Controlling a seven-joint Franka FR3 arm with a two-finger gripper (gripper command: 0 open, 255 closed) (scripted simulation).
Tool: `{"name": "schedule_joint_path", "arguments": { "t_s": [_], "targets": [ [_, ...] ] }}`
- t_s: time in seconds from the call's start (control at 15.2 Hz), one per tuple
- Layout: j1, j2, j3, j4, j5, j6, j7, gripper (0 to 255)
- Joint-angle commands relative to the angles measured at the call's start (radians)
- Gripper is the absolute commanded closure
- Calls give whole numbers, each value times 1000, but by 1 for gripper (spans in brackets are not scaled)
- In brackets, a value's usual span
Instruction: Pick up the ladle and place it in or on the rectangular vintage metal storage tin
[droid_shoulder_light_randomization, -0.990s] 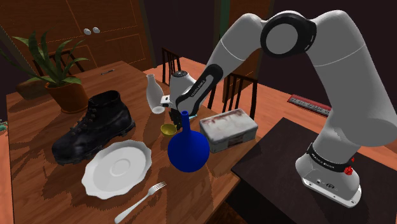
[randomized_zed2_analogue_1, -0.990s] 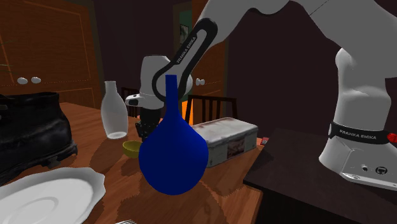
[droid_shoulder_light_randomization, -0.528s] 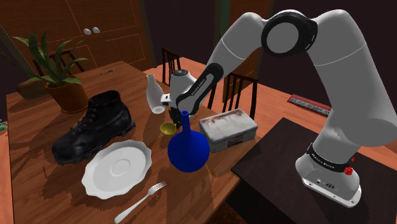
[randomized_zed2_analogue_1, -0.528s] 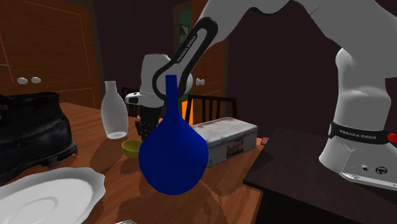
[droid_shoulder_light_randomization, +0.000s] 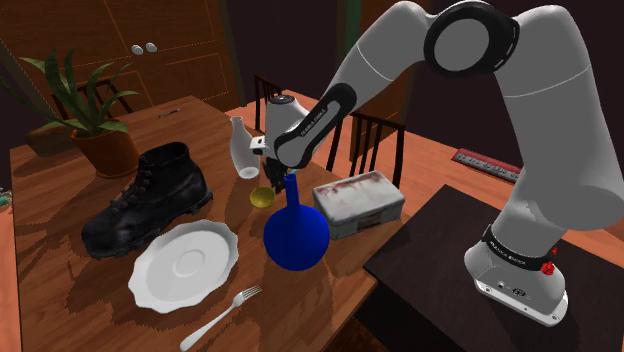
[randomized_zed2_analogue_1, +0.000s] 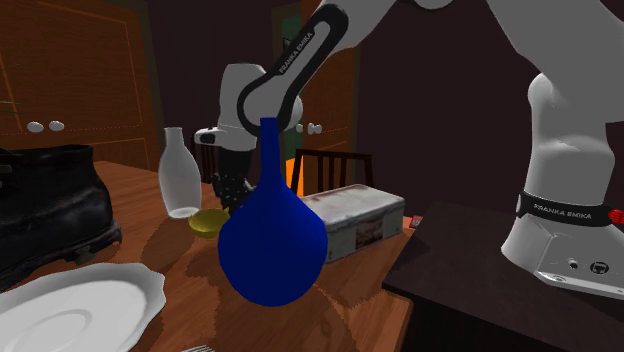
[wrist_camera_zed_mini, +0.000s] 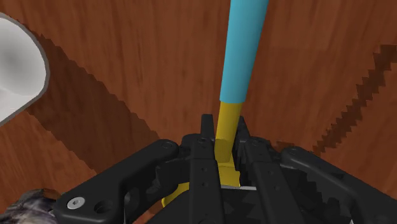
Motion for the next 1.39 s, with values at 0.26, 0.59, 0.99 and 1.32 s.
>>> {"name": "schedule_joint_path", "arguments": {
  "t_s": [0.26, 0.59, 0.99, 1.32],
  "targets": [
    [-6, -62, 8, -9, 8, -54, -4, 255],
    [-10, -109, 14, -7, 15, -102, -8, 255],
    [-15, -160, 20, 2, 24, -163, -13, 255],
    [-18, -200, 24, 16, 31, -215, -16, 255]
  ]
}}
